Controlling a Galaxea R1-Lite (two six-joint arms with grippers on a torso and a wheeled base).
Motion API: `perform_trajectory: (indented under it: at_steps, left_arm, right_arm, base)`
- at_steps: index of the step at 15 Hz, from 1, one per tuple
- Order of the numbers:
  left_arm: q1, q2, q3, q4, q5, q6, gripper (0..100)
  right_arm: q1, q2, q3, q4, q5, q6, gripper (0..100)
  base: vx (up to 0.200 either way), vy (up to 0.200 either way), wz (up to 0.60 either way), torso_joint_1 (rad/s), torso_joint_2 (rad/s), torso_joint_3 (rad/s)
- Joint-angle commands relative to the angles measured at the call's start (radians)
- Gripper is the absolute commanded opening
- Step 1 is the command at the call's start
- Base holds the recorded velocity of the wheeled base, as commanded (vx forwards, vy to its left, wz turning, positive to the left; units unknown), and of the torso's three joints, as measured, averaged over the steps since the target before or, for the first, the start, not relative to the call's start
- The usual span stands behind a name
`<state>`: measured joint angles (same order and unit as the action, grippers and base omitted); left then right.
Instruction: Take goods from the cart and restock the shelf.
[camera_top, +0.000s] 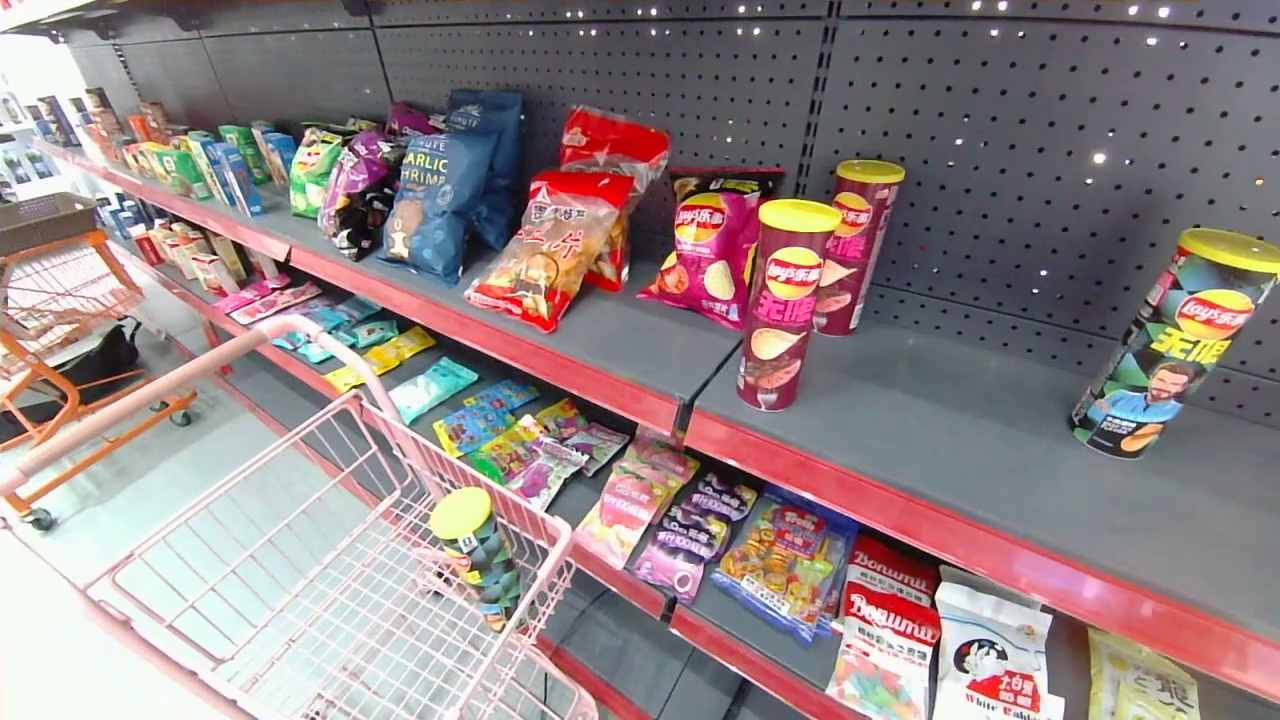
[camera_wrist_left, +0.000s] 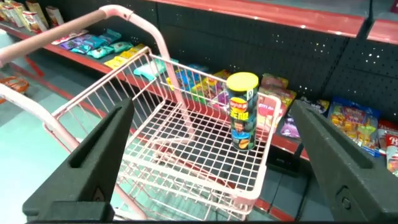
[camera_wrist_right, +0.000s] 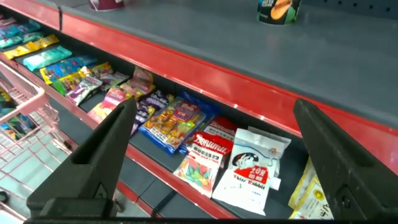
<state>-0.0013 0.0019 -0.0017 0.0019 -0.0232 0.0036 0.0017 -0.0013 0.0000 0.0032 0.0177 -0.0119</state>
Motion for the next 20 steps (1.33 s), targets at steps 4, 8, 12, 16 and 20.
perform_trajectory:
  at_steps: [4,8,12,16,20]
  left_arm:
    - [0.000,0.000,0.000,0.000,0.000,0.001,100]
    - [0.000,0.000,0.000,0.000,0.000,-0.001,100]
    - [0.000,0.000,0.000,0.000,0.000,-0.001,100]
    - [0.000,0.010,0.000,0.001,0.000,0.003,100]
    - [-0.062,0.438,-0.452,-0.022,0.020,-0.244,100]
  right_arm:
    - [0.000,0.001,0.000,0.000,0.001,0.000,100]
    - [0.000,0.001,0.000,0.000,0.001,0.000,100]
    - [0.000,0.001,0.000,0.000,0.001,0.000,100]
    - [0.000,0.001,0.000,0.000,0.001,0.000,100]
    - [0.000,0.001,0.000,0.000,0.001,0.000,100]
  base:
    - [0.000,0.000,0.00,-0.154,0.37,0.220]
    - [0.000,0.000,0.00,-0.170,0.44,0.269]
    - [0.000,0.000,0.00,-0.196,0.55,0.344]
    - [0.000,0.000,0.00,-0.161,0.50,0.327]
    - [0.000,0.000,0.00,-0.033,0.10,0.068]
